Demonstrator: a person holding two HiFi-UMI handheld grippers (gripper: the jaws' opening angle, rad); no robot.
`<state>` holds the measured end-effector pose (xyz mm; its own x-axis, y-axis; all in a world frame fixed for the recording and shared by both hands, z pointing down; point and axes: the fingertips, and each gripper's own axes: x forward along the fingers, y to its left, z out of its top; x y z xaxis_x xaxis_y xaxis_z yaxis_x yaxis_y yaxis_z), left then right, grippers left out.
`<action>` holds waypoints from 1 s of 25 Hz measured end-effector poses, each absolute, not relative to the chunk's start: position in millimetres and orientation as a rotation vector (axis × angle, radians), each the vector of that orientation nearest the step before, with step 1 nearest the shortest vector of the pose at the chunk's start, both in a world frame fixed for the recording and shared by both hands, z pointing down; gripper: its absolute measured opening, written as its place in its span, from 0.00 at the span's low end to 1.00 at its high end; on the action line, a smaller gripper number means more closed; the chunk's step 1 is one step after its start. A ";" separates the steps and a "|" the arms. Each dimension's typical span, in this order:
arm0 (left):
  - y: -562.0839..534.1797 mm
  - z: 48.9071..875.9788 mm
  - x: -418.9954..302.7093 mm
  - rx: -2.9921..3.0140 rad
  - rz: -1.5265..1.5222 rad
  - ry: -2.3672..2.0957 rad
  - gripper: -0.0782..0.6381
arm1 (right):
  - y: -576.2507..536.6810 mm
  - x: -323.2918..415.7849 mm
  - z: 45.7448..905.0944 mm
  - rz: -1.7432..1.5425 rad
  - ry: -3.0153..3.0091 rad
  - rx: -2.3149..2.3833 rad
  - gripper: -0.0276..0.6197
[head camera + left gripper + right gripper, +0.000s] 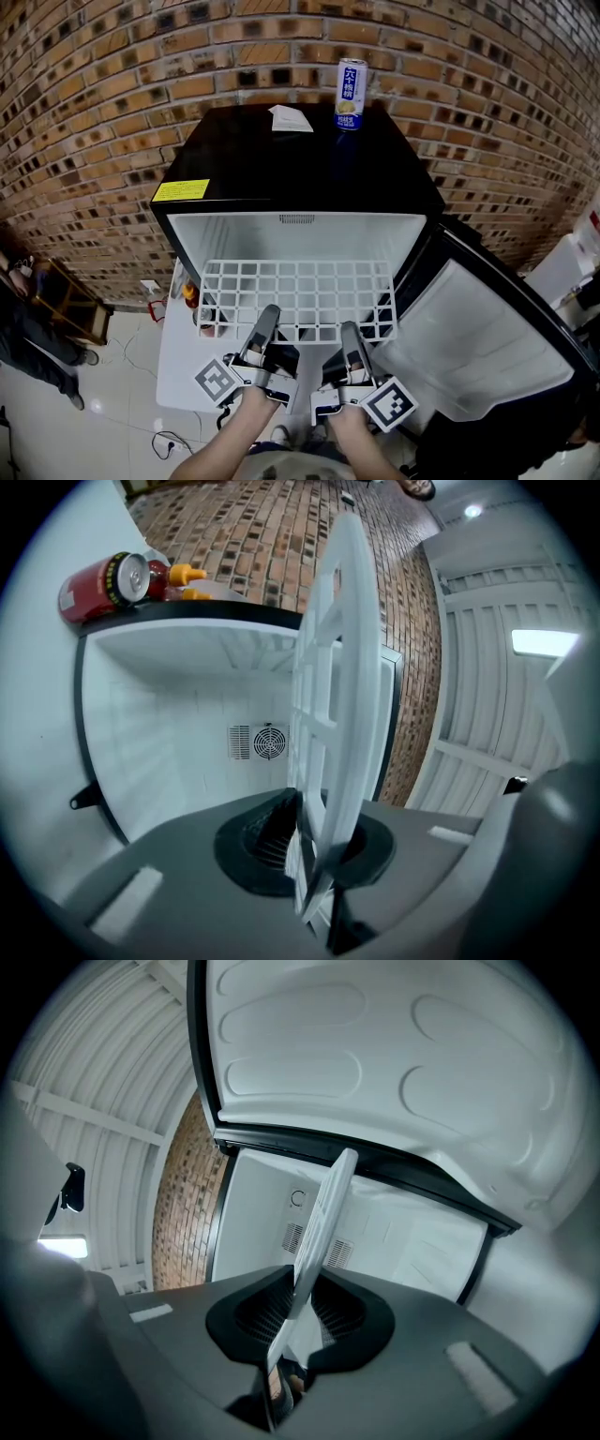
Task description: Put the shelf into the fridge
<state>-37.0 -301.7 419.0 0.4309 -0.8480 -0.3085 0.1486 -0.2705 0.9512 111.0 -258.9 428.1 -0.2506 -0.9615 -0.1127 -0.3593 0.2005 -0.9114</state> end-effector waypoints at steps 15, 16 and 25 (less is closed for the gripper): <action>-330.0 406.2 -37.3 1.696 -1.068 -0.708 0.16 | -287.0 111.0 411.5 -0.960 1.796 -1.297 0.17; -332.5 405.1 -37.2 1.708 -1.065 -0.712 0.17 | -289.5 110.5 409.4 -0.951 1.801 -1.296 0.17; -356.8 398.9 -36.6 1.758 -1.062 -0.731 0.22 | -315.2 108.4 397.8 -0.885 1.835 -1.318 0.20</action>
